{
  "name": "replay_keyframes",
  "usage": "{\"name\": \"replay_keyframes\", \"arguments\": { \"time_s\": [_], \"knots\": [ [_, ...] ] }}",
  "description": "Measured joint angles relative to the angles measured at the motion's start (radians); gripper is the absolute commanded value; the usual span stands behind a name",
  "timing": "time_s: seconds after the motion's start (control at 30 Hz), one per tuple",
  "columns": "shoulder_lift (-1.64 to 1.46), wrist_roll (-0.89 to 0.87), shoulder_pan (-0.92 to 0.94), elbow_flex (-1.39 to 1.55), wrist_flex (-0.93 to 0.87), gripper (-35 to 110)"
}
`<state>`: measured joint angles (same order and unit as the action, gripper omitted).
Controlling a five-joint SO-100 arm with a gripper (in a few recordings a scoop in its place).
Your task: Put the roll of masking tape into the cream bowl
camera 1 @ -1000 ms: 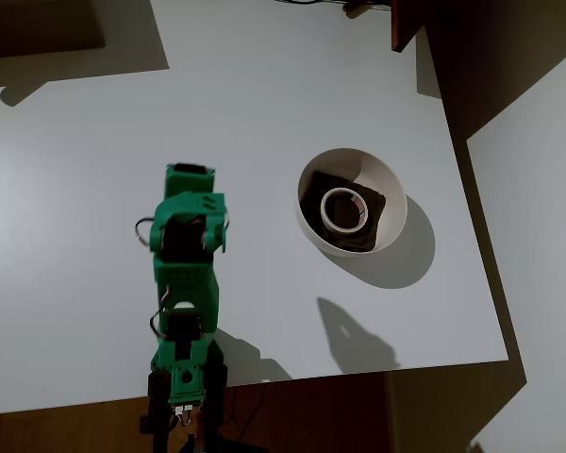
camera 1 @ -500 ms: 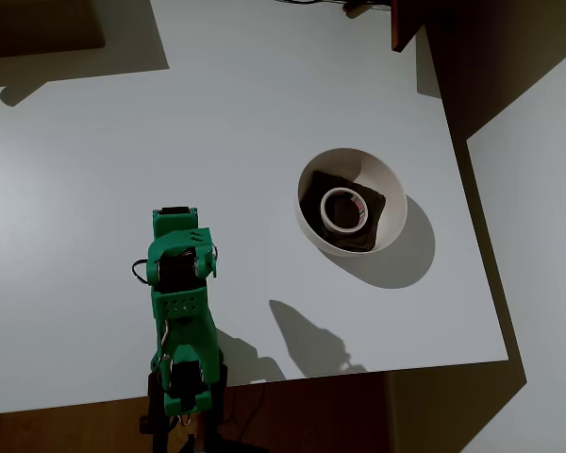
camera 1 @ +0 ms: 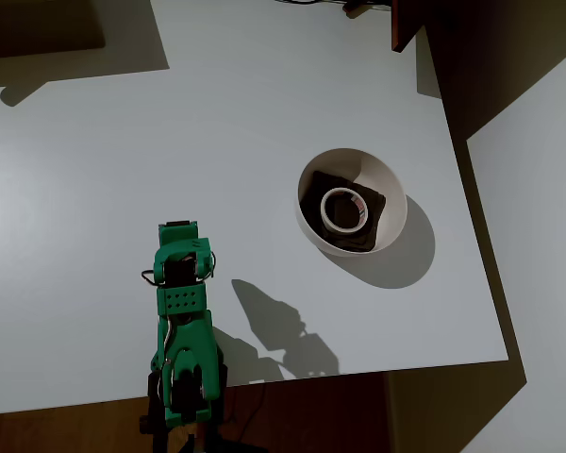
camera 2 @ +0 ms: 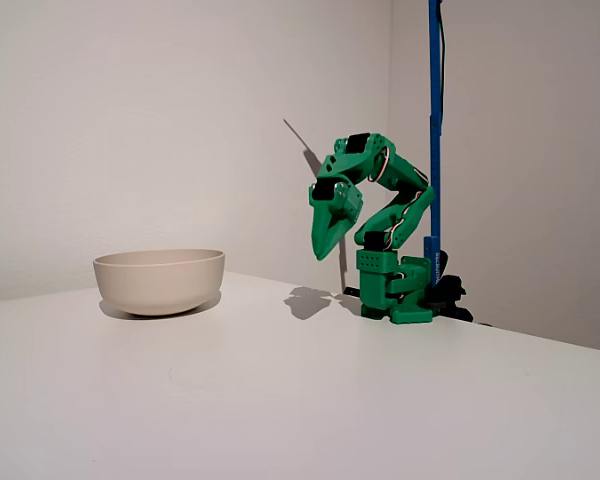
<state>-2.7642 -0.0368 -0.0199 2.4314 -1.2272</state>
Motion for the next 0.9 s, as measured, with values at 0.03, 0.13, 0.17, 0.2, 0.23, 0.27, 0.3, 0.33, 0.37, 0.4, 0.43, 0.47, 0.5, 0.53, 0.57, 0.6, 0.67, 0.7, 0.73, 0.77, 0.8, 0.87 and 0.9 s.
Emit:
{"name": "replay_keyframes", "arguments": {
  "time_s": [0.03,0.13,0.17,0.2,0.23,0.27,0.3,0.33,0.37,0.4,0.43,0.47,0.5,0.53,0.57,0.6,0.67,0.7,0.73,0.77,0.8,0.87,0.9],
  "knots": [
    [-0.029,0.000,0.002,0.037,0.011,-8],
    [-0.129,0.014,0.002,0.129,0.015,-8],
    [-0.164,0.015,0.002,0.161,0.015,-8],
    [-0.199,0.015,0.002,0.190,0.011,-8],
    [-0.235,0.015,0.003,0.219,0.006,-8],
    [-0.276,0.021,0.003,0.250,-0.003,-8],
    [-0.314,0.028,0.003,0.276,-0.015,-8],
    [-0.367,0.029,0.003,0.308,-0.025,-8],
    [-0.399,0.028,0.003,0.327,-0.034,-8],
    [-0.434,0.023,0.002,0.350,-0.048,-8],
    [-0.469,0.023,0.002,0.373,-0.063,-8],
    [-0.512,0.023,0.002,0.399,-0.083,-8],
    [-0.549,0.023,0.002,0.414,-0.098,-8],
    [-0.577,0.025,0.002,0.420,-0.114,-8],
    [-0.594,0.025,0.005,0.428,-0.123,-8],
    [-0.603,0.025,0.006,0.436,-0.129,-8],
    [-0.609,0.025,0.018,0.443,-0.130,-8],
    [-0.620,0.025,0.020,0.459,-0.130,-8],
    [-0.621,0.025,0.020,0.469,-0.130,-8],
    [-0.614,0.025,0.020,0.474,-0.130,-8],
    [-0.620,0.025,0.020,0.477,-0.130,-8],
    [-0.621,0.025,0.018,0.477,-0.130,-8],
    [-0.621,0.025,0.018,0.477,-0.130,-8]
  ]
}}
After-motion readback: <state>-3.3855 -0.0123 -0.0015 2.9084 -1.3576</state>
